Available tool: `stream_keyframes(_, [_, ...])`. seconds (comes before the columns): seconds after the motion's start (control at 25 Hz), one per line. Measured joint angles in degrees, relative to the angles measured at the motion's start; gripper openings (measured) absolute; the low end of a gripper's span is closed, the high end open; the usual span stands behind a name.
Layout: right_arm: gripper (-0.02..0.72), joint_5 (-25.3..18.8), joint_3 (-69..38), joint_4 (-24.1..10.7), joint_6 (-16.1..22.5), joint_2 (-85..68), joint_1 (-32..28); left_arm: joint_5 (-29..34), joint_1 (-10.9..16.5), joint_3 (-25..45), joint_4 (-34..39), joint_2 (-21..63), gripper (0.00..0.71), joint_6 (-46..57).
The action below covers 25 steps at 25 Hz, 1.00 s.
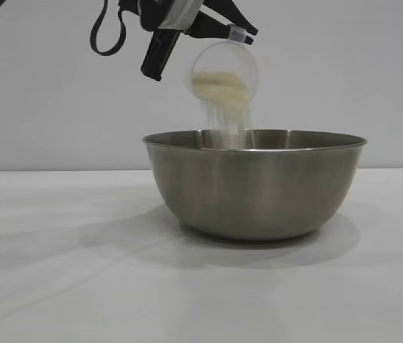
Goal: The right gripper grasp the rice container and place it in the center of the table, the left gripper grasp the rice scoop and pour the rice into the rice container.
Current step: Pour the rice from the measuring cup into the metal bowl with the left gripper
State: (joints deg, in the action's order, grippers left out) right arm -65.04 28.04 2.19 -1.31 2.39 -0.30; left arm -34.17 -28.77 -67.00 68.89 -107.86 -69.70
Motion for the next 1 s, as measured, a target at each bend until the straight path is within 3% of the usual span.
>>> stream_keyframes(0.36, [0.382,0.0,0.0,0.0,0.0,0.0,0.0,3.6,-2.3,-2.2,7.6,0.0,0.0,-5.8])
stream_keyframes(0.8, [0.382,0.0,0.0,0.0,0.0,0.0,0.0,5.2,-2.4,-2.8,10.1,0.0,0.0,-7.9])
stream_keyframes(0.88, [0.382,0.0,0.0,0.0,0.0,0.0,0.0,5.2,-2.4,-2.8,8.2,0.0,0.0,-7.7])
stream_keyframes(1.0, [0.382,0.0,0.0,0.0,0.0,0.0,0.0,5.2,-2.4,-2.8,-0.9,-0.1,0.0,-4.0])
